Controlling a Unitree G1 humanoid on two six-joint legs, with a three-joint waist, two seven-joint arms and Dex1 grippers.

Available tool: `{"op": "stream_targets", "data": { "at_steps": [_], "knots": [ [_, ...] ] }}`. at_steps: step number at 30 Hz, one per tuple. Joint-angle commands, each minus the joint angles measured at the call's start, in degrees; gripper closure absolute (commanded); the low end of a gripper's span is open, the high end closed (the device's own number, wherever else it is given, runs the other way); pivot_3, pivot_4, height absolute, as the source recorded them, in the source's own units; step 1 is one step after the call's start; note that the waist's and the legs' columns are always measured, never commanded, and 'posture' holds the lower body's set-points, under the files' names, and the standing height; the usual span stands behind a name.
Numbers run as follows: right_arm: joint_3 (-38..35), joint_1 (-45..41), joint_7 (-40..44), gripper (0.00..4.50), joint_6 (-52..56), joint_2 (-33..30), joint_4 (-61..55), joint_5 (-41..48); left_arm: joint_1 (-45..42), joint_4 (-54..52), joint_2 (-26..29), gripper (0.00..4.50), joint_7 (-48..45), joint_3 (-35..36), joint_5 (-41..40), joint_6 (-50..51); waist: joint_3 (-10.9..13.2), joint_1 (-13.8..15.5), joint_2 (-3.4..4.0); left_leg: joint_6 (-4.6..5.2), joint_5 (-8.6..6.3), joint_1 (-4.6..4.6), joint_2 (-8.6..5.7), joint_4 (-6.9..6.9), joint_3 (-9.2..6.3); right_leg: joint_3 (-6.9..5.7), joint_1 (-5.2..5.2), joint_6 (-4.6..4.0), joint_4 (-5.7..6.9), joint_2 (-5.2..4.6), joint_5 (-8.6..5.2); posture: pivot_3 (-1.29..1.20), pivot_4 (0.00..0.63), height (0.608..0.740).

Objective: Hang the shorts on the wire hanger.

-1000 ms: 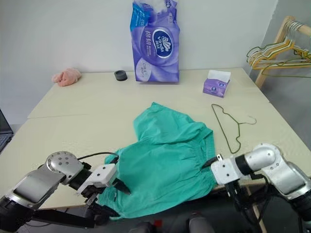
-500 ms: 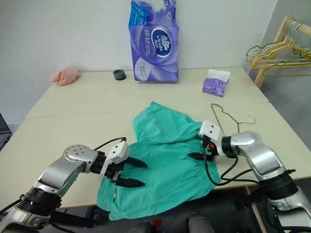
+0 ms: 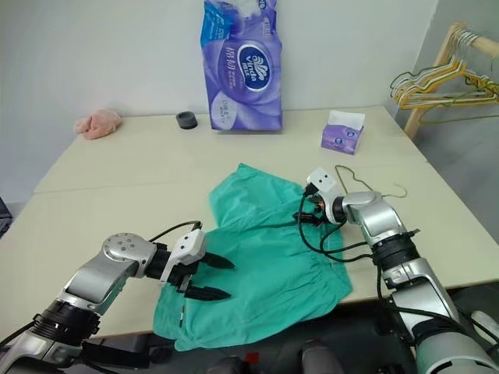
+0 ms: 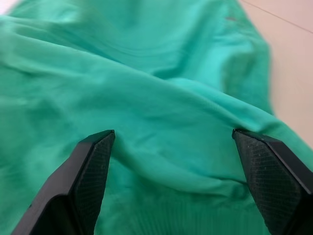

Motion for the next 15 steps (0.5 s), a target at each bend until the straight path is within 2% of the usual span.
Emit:
{"op": "stream_targets", "data": {
  "at_steps": [1, 5, 7, 11, 15],
  "knots": [
    [-3.22, -5.17, -6.9, 0.4, -8.5, 1.59, 8.05, -3.09, -0.57, -0.7, -0.44, 0.84, 0.27, 0.2, 0.25, -0.73, 0.0, -0.47, 0.01, 0.0, 0.0, 0.0, 0.0, -0.02, -0.01, -0.01, -0.01, 0.0, 0.01, 0.0, 0.0, -0.15, 0.062, 0.74],
    [-4.34, -9.17, -15.0, 0.4, -20.54, 2.42, 17.2, -7.04, -1.24, -0.35, -1.2, 0.84, 0.59, 0.23, 0.58, -0.74, 0.01, -1.2, 0.02, 0.0, 0.0, -0.03, -0.02, -0.06, -0.08, -0.06, -0.02, 0.0, 0.0, -0.01, 0.0, -0.15, 0.061, 0.74],
    [-5.85, -9.47, -13.45, 0.4, -20.44, 2.57, 16.93, -5.72, -1.26, -0.25, -1.48, 0.84, 0.76, 0.51, 0.57, -0.58, 0.0, -1.49, 0.02, 0.0, 0.0, -0.03, -0.02, -0.07, -0.07, -0.04, -0.02, 0.0, -0.01, -0.01, 0.0, -0.15, 0.061, 0.74],
    [-9.51, -8.62, -7.93, 0.4, -13.21, 2.79, 12.51, -0.9, -1.23, 0.01, -1.63, 0.84, 0.94, 0.64, 0.8, -0.79, 0.01, -1.98, 0.03, 0.0, 0.0, -0.03, 0.0, -0.07, -0.12, -0.05, -0.01, 0.0, 0.0, -0.01, 0.0, -0.16, 0.063, 0.74],
    [-11.87, -10.01, -12.99, 0.4, -14.11, 4.91, 19.63, -1.6, -1.59, 0.45, -2.03, 0.84, 1.3, 0.42, 0.96, -0.85, -0.01, -2.58, 0.04, 0.0, 0.0, -0.05, 0.0, -0.07, -0.25, -0.06, 0.02, 0.0, -0.01, -0.01, 0.0, -0.17, 0.061, 0.74]
  ]
}}
